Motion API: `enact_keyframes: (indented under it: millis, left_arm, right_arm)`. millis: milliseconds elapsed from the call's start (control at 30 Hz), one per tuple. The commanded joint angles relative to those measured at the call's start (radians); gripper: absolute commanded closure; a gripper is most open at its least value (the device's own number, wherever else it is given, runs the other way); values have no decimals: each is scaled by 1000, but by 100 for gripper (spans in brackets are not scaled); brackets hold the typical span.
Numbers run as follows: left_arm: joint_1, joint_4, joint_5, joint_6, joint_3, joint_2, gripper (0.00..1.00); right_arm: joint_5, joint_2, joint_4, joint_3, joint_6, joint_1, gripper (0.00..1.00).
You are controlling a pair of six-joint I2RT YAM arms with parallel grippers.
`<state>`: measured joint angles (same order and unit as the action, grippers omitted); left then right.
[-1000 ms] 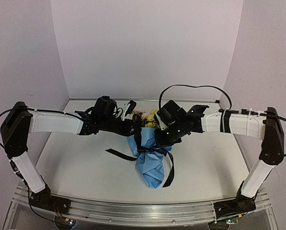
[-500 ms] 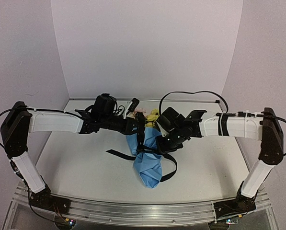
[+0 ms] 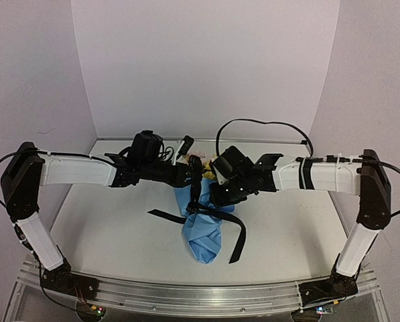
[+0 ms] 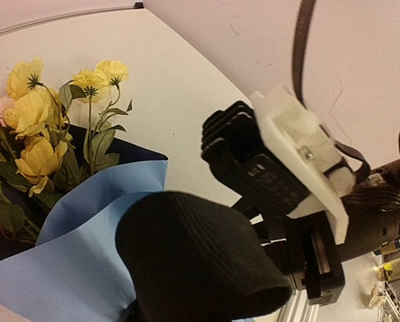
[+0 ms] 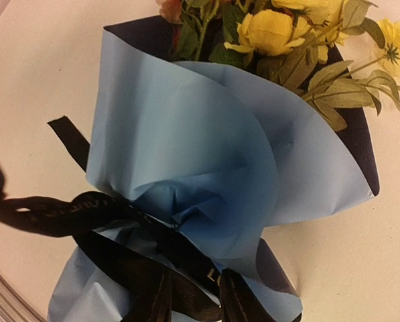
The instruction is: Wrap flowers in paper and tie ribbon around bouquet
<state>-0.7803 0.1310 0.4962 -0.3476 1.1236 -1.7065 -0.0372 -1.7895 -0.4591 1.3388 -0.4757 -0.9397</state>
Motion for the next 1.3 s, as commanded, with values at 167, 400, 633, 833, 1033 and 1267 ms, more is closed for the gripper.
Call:
enact_keyframes:
  millis: [167, 400, 633, 833, 1033, 1267]
  left_arm:
    - [5, 26, -95, -23, 9, 27, 100]
    - [20, 31, -121, -56, -15, 28, 100]
    - [23, 41, -114, -68, -25, 24, 100]
    - [23, 40, -111, -71, -24, 20, 100]
    - [24, 33, -98, -68, -22, 12, 100]
    - [24, -3, -45, -52, 9, -23, 100]
  right_arm:
    - [29, -31, 131, 29, 71, -11, 70]
    - [61, -84, 203, 9, 105, -12, 70]
    - [11, -123, 216, -8, 107, -14, 68]
    - [1, -157, 215, 5, 109, -26, 69]
    - [-33, -153, 214, -16, 92, -33, 79]
    - [-89, -64, 216, -32, 58, -33, 98]
